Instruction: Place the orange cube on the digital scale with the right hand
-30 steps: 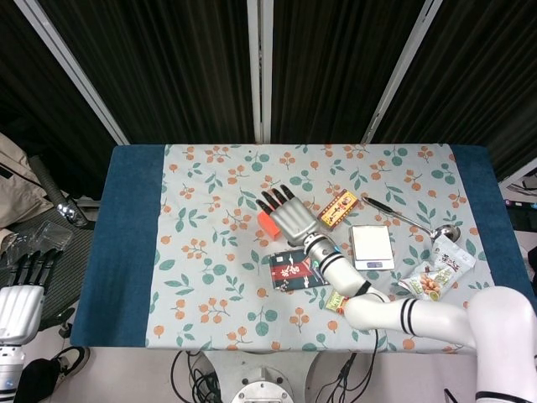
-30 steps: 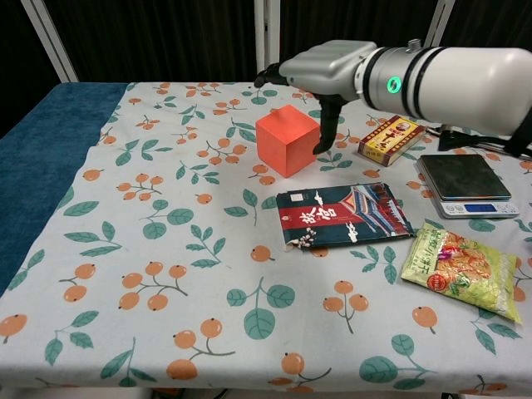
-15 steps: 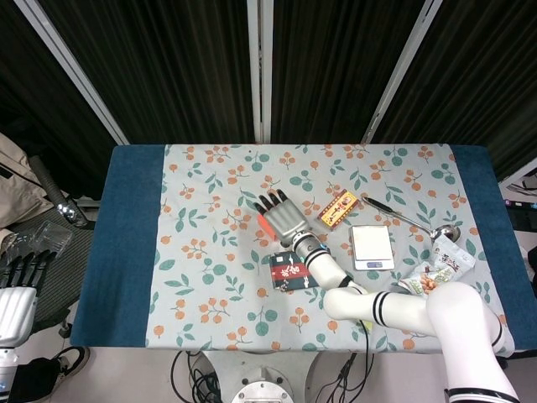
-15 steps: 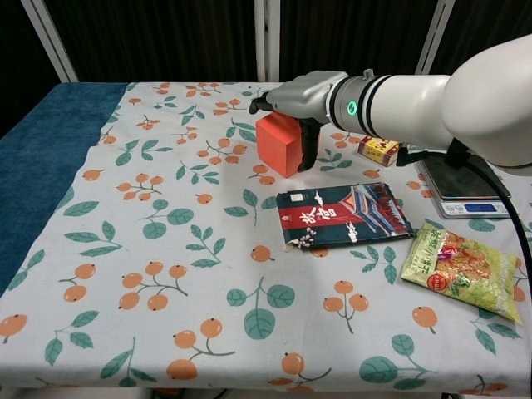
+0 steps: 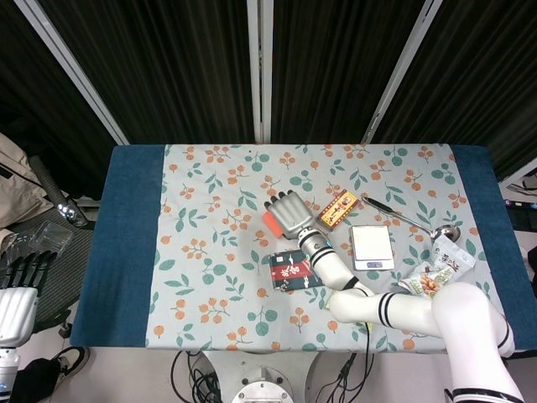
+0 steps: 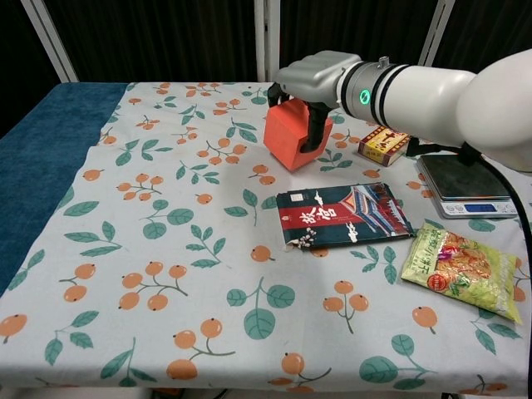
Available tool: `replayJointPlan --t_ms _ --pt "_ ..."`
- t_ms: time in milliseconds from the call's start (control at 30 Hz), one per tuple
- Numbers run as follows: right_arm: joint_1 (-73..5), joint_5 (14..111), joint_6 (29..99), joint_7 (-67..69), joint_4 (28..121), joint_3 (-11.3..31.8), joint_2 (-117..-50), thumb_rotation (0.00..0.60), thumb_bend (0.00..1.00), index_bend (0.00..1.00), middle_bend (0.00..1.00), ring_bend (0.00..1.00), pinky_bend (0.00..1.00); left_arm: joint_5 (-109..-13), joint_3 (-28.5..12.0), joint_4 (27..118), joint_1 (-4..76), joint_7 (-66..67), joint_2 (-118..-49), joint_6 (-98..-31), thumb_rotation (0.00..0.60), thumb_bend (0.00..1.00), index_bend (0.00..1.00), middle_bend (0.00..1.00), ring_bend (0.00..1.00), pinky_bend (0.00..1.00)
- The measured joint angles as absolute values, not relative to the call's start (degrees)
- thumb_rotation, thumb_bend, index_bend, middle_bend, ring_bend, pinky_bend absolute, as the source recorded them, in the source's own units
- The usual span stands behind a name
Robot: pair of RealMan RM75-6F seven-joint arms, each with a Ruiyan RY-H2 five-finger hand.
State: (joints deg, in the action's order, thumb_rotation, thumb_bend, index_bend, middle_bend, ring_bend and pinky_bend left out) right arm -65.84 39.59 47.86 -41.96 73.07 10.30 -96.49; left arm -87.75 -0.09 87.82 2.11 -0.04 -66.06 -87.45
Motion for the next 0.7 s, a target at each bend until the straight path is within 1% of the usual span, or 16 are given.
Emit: replayJointPlan --t_ms 100,167,233,367,500,600,700 --pt "-64.6 41.1 50.1 -41.5 77.0 10.2 -93.2 0.600 0.21 0.53 0.44 0.35 0.36 -87.7 -0.1 87.7 2.1 0.0 -66.1 -87.4 0.600 0.07 0.07 0.05 0.00 0.00" --pt "-63.8 41.1 51.3 -41.9 80.2 9.9 -90.5 0.600 0.18 0.53 0.44 0.34 0.33 -87.8 -0.1 87.6 2.1 -0.1 -66.3 -87.4 0.600 0.07 0.07 0.05 0.00 0.00" --pt "-62.8 40.0 52.7 -43.1 84.8 9.3 -86.4 0.600 0.16 0.53 0.43 0.33 0.31 -87.9 -0.1 87.3 2.2 -0.2 -66.6 -87.3 0.600 0.07 0.07 0.05 0.00 0.00" --pt "-60.9 35.0 55.2 -46.5 94.4 7.4 -77.1 0.600 0.16 0.53 0.43 0.33 0.30 -88.0 0.0 86.8 2.6 -0.4 -67.3 -86.5 0.600 0.07 0.07 0.05 0.00 0.00" --pt "-58.0 29.7 57.5 -48.8 102.0 3.9 -67.9 0.600 0.16 0.54 0.43 0.33 0.30 -88.4 0.0 86.4 3.2 -0.2 -67.7 -85.8 0.600 0.07 0.07 0.05 0.00 0.00" --pt "-55.4 28.4 57.9 -48.1 103.8 1.7 -64.8 0.600 0.16 0.54 0.43 0.33 0.30 -88.7 -0.2 86.5 3.5 0.0 -67.8 -85.9 0.600 0.07 0.07 0.05 0.00 0.00" --pt "-53.6 29.7 57.1 -45.8 103.8 0.3 -64.1 0.600 0.16 0.54 0.43 0.33 0.30 -88.9 -0.2 86.6 3.8 0.3 -67.8 -85.7 0.600 0.07 0.07 0.05 0.00 0.00"
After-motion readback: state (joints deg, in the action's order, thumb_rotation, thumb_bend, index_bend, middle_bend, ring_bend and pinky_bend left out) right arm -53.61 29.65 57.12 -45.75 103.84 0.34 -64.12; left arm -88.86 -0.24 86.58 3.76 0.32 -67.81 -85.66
